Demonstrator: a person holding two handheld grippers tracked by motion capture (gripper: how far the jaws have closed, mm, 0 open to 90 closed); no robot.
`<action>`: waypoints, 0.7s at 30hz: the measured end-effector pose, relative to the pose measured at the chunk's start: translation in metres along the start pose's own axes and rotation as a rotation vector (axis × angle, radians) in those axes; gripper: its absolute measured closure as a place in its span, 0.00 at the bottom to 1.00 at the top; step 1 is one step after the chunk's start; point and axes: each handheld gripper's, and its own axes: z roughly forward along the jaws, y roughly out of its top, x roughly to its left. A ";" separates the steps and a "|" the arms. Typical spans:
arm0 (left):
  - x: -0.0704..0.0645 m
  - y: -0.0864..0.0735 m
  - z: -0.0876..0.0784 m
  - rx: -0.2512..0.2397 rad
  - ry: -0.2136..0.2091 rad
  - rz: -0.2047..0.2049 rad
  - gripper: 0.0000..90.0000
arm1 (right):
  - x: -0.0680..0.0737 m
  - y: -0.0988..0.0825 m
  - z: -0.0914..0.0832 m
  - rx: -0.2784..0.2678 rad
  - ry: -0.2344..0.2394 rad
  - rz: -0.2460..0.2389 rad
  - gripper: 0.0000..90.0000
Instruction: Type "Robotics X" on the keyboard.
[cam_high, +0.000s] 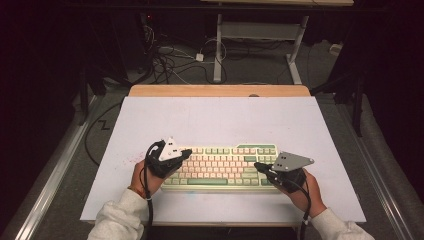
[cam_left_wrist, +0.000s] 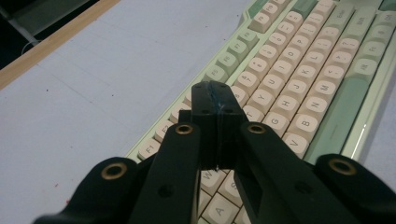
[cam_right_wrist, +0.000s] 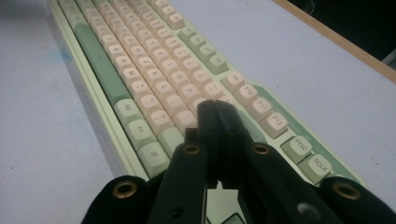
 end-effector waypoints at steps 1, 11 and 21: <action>0.000 -0.001 -0.001 -0.002 0.003 -0.001 0.97 | 0.000 0.000 -0.001 0.001 -0.004 0.002 1.00; 0.002 -0.012 -0.010 -0.002 0.020 0.007 0.97 | -0.001 0.002 -0.001 -0.002 -0.003 0.001 1.00; 0.001 -0.024 -0.024 -0.002 0.035 -0.005 0.97 | 0.000 0.006 0.000 -0.006 0.001 -0.002 1.00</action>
